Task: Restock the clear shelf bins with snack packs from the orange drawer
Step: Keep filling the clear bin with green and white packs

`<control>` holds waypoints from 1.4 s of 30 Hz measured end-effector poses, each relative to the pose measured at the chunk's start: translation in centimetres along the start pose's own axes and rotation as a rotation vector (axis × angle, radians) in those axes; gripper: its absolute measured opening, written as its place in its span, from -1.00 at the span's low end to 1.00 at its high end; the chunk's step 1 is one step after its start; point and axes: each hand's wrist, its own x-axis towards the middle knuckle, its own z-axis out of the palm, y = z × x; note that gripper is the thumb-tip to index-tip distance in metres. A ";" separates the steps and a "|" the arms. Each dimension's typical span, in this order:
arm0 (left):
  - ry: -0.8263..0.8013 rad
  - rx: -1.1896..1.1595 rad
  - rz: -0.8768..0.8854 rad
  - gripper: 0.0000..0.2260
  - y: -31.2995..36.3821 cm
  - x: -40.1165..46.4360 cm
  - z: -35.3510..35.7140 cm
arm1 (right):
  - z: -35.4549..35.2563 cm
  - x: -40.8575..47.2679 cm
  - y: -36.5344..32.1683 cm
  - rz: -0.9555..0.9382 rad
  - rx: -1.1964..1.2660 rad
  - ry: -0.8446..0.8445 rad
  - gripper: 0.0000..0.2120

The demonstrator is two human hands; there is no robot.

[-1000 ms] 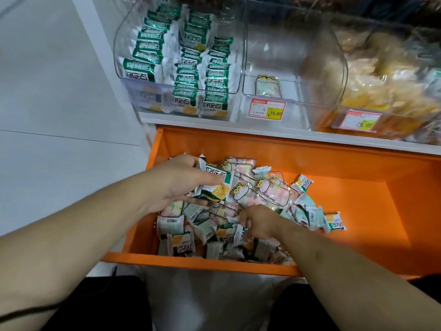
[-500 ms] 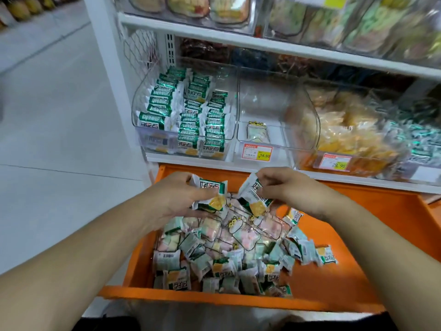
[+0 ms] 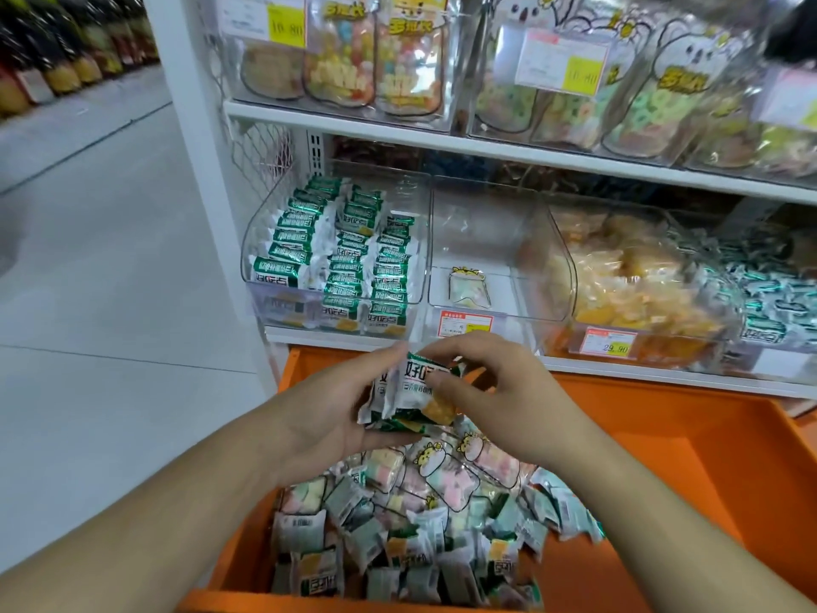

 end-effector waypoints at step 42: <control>0.607 1.005 0.566 -0.50 12.3 5.9 -9.0 | 0.8 24.4 -4.3 0.111 -0.354 0.016 -0.17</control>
